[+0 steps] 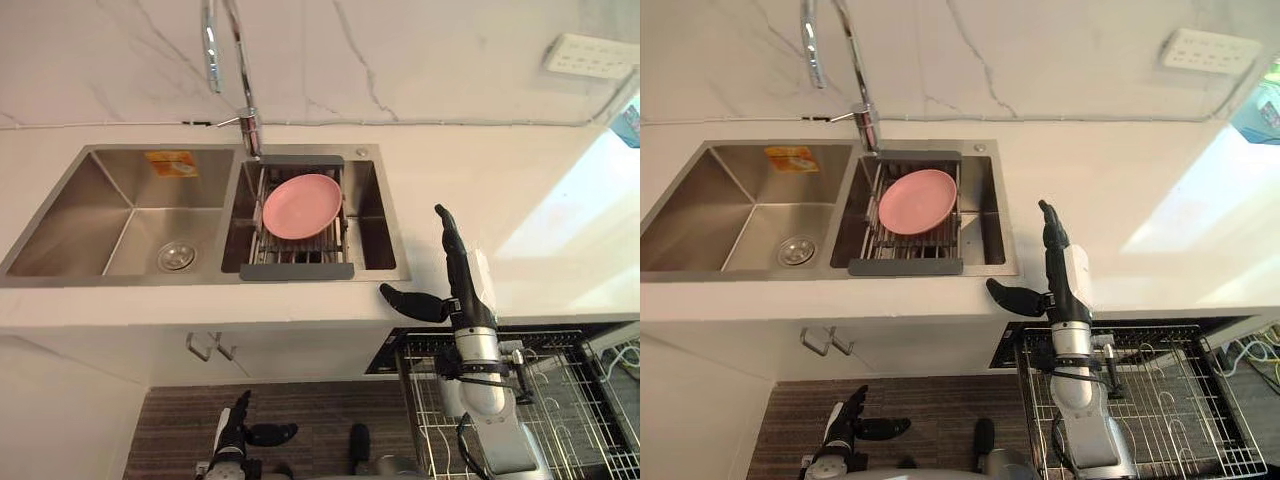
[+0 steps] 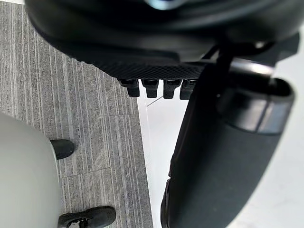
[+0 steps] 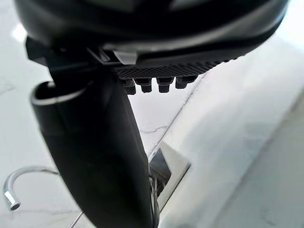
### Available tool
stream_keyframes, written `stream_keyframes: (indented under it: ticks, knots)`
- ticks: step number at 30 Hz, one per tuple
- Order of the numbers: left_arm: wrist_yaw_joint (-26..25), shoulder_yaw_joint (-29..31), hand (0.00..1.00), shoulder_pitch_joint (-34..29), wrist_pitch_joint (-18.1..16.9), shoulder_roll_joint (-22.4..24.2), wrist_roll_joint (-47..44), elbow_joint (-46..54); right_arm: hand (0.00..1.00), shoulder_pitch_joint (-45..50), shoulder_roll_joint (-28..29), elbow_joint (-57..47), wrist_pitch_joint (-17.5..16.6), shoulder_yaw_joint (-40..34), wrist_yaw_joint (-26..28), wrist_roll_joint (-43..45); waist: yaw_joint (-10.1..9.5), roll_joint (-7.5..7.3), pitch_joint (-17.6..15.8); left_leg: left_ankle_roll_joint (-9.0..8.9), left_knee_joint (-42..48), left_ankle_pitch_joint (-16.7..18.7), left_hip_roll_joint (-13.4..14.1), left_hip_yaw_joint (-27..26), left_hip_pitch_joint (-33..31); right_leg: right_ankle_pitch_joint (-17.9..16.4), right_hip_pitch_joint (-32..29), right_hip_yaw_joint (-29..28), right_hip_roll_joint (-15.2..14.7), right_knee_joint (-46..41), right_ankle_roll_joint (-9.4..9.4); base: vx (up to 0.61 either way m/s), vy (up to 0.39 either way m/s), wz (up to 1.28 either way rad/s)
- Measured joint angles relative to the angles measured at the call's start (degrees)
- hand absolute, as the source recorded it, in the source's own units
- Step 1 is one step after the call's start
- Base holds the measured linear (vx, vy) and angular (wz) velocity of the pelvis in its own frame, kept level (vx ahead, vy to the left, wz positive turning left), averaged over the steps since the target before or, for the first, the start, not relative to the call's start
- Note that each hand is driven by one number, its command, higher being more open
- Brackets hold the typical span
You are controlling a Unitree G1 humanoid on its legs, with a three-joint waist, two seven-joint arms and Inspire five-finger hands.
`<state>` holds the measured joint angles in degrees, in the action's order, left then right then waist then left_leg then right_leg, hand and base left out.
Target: Walk over to the sink, pick up the cup, carry it to the dishwasher, place the cup inside the dishwasher, then close the dishwasher door
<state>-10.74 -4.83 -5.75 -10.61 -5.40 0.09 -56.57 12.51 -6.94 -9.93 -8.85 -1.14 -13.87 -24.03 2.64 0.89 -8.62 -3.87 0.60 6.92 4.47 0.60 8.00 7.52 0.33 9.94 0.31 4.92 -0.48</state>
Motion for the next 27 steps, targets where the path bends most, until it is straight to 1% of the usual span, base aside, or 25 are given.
stream_keyframes:
  ticks: [2, 4, 6, 9, 13, 16, 20, 22, 27]
  knots:
    - [0.22, 0.37, 1.00, -0.02, 0.29, 0.13, -0.05, -0.02, 1.00, 0.71, 2.23, -0.04, 1.59, -2.47, -1.00, -0.17, -0.05, 0.06, 0.03, -0.39, -0.19, 0.27, 0.17, -1.80, 0.75, -0.04, 0.80, -0.14, -0.03, 0.00, 0.05, -0.02, 0.014, -0.03]
    - [0.69, 1.39, 1.00, -0.03, 0.58, 0.49, -0.07, -0.39, 1.00, 1.10, 4.06, -1.00, 2.10, -3.71, -2.16, -0.19, 0.04, 0.24, 0.14, -0.57, -0.20, 0.40, 0.43, -3.38, 0.89, -0.02, 0.93, -0.31, -0.11, -0.02, 0.06, -0.04, 0.027, -0.06]
    - [1.17, 1.95, 1.00, -0.06, 0.85, 1.06, -0.05, -0.72, 1.00, 1.95, 4.89, -2.76, 2.59, -4.81, -3.22, -0.23, 0.34, 0.66, 0.32, -0.99, -0.17, 0.13, 1.62, -6.86, 1.23, -0.23, 1.83, 0.76, -0.34, -0.02, 0.32, -0.03, 0.006, 0.22]
    - [1.25, 2.10, 1.00, -0.17, 0.94, 1.62, -0.13, -0.76, 1.00, 1.69, 4.65, -4.92, 2.59, -5.75, -3.80, -0.42, -0.34, 1.32, 0.88, -0.94, -0.23, -0.09, 1.65, -7.49, 1.80, -0.62, 2.73, 1.60, -0.87, -0.01, 0.88, -0.01, 0.027, 0.21]
    - [1.27, 2.13, 1.00, -0.14, 0.94, 1.50, -0.14, -0.69, 1.00, 0.78, 4.49, -7.21, 1.85, -4.60, -3.69, -0.90, -0.88, 1.35, 0.93, -0.57, -0.43, -0.33, 1.39, -7.36, 1.97, -0.62, 2.87, 1.78, -1.14, -0.01, 0.92, 0.00, 0.018, 0.02]
    - [1.41, 2.12, 1.00, -0.06, 0.93, 1.52, -0.14, -0.65, 1.00, -0.44, 2.60, -7.20, 1.81, -4.34, -2.84, -0.88, -1.25, 1.34, 0.93, -0.57, -0.60, -0.36, 1.38, -7.10, 2.00, -0.66, 2.89, 2.08, -1.17, -0.01, 0.96, 0.01, 0.009, 0.04]
    - [2.08, 2.13, 1.00, 0.05, 0.92, 1.51, -0.14, -0.60, 1.00, -2.87, -1.37, -7.07, 1.76, -2.04, -1.15, -0.83, -1.62, 1.29, 0.93, -0.77, -0.83, -0.62, 1.45, -6.12, 1.98, -0.78, 3.22, 3.08, -1.20, -0.01, 1.09, 0.01, 0.006, 0.12]
    - [2.17, 2.13, 1.00, 0.11, 0.89, 1.53, -0.17, -0.47, 1.00, -4.06, -2.45, -6.75, 1.66, -1.18, -0.42, -0.83, -1.90, 1.22, 0.91, -0.83, -0.93, -0.72, 1.47, -5.89, 1.98, -0.80, 3.29, 3.34, -1.21, -0.01, 1.09, 0.00, 0.005, 0.08]
    - [2.43, 2.18, 1.00, 0.12, 0.81, 1.48, -0.18, -0.23, 1.00, -8.34, -5.56, -3.80, 0.84, 0.86, 1.43, -0.72, -2.49, 0.93, 0.88, -0.81, -1.41, -1.07, 1.42, -5.49, 1.96, -0.93, 3.30, 4.03, -1.28, 0.00, 1.09, -0.01, 0.009, 0.04]
